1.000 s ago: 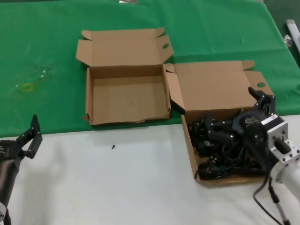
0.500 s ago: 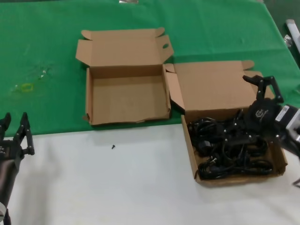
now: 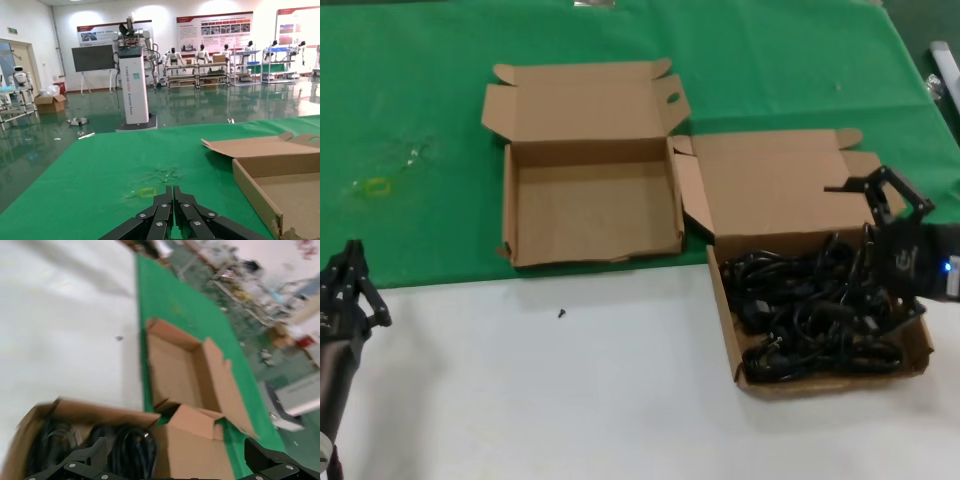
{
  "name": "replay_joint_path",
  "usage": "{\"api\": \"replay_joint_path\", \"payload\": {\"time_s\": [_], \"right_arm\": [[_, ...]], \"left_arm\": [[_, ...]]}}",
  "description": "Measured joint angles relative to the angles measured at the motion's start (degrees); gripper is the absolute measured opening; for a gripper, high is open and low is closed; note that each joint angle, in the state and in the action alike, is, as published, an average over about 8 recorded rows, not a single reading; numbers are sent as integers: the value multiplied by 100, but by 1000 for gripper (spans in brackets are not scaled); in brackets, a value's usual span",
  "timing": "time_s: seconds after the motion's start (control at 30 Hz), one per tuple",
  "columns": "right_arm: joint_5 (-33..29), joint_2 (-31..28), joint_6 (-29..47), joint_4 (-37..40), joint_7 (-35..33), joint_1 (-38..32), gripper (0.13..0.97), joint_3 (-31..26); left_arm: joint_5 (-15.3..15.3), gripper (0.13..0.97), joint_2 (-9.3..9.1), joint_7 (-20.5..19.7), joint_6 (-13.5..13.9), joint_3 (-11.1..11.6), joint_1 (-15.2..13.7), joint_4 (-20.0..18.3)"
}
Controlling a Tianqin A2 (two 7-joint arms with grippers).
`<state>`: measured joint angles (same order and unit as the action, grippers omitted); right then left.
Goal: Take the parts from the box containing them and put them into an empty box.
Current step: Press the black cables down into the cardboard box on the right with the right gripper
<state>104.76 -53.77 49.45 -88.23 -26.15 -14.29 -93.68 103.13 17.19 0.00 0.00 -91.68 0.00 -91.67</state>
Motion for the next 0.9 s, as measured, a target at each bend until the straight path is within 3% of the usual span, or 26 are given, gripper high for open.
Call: {"api": "replay_joint_path", "payload": {"time_s": [0.33, 0.9], "right_arm": [[-341, -159, 769, 745, -1158, -713, 966, -487], [-820, 300, 762, 1852, -2800, -1476, 962, -923]], "left_arm": [[0, 144, 0, 0, 0, 0, 0, 0], [-1, 142, 0, -2, 0, 0, 0, 0]]}}
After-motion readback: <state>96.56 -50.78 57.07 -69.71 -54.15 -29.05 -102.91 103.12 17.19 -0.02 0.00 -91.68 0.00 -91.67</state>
